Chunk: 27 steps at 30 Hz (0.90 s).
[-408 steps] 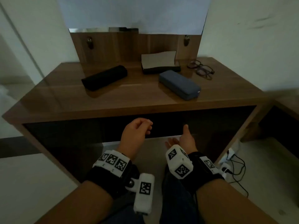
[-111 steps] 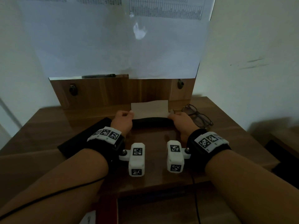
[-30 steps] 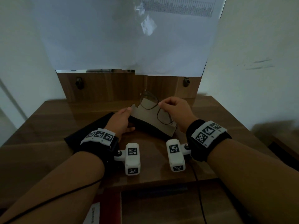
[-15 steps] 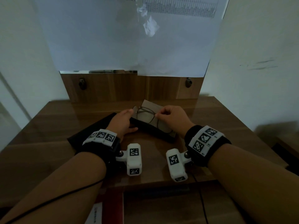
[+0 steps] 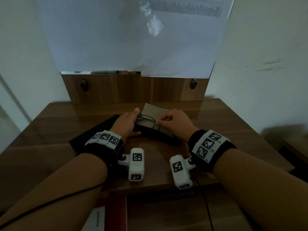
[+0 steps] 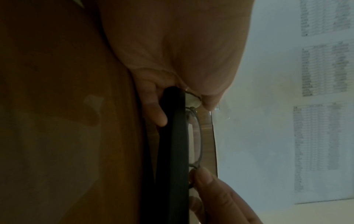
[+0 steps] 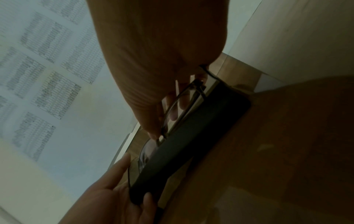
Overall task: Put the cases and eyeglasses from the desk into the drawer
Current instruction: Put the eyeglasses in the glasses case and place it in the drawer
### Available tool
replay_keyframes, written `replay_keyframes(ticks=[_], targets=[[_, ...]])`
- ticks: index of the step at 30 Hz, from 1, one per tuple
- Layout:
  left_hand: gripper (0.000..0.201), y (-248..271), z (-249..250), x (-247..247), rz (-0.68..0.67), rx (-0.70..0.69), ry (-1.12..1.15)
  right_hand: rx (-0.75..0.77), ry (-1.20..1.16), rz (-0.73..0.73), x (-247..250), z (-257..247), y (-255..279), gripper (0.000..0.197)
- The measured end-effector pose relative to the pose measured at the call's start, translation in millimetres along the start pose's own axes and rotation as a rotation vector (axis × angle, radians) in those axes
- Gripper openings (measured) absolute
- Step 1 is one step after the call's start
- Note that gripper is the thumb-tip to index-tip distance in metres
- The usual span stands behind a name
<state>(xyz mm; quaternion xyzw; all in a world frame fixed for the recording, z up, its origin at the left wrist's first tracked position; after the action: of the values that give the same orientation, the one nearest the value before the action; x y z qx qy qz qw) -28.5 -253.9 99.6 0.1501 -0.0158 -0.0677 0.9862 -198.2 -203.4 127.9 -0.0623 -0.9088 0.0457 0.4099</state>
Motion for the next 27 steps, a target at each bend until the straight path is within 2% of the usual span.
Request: replay_keyframes(ticks=[3,6,10,12,15,17,20,21,22,25,27], targets=[[0.052,-0.6,0.6,0.3,-0.014,-0.042,-0.018,0.003,-0.014,-0.025,2.6,-1.0,2.6,0.026],[0.045,3.5,2.8,1.8,-0.031,0.065,0.086,0.014,-0.033,0.027,8.8,-0.3,3.3,0.029],[0.040,6.1,3.0,3.6,-0.041,0.104,0.158,0.027,-0.090,0.222,21.1,5.2,3.0,0.027],[0.040,7.3,0.7,5.1,-0.037,0.108,0.188,-0.029,-0.125,0.357,28.0,14.0,0.3,0.031],[0.041,10.6,0.2,8.6,-0.027,0.101,0.265,-0.187,-0.256,0.483,34.8,27.3,-1.2,0.050],[0.038,13.2,2.0,11.2,-0.004,0.086,0.330,-0.297,-0.419,0.444,33.9,32.8,-0.4,0.066],[0.037,20.1,7.3,11.7,0.014,0.058,0.425,-0.435,-0.702,0.243,21.3,33.1,4.1,0.100],[0.039,22.7,9.1,10.5,0.009,0.049,0.458,-0.460,-0.801,0.169,16.0,31.6,6.1,0.103],[0.039,25.8,11.2,8.7,0.002,0.041,0.482,-0.455,-0.899,0.119,10.6,30.5,6.9,0.097],[0.040,34.8,15.5,2.0,-0.021,0.022,0.525,-0.386,-1.111,0.076,0.7,14.4,14.6,0.059],[0.042,40.2,16.8,-2.2,-0.036,0.014,0.536,-0.338,-1.227,0.070,-4.6,7.0,17.1,0.049]])
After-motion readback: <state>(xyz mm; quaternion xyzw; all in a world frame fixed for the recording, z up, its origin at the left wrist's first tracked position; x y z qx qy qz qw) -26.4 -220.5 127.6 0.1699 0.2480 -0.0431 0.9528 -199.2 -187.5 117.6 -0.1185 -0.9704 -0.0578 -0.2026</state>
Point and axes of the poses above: each hand's wrist, its own y-axis away from the middle knuckle, its own x-axis out of the back of the hand, z = x × y, the point moved 3 cm from there along -y, towards the middle knuckle
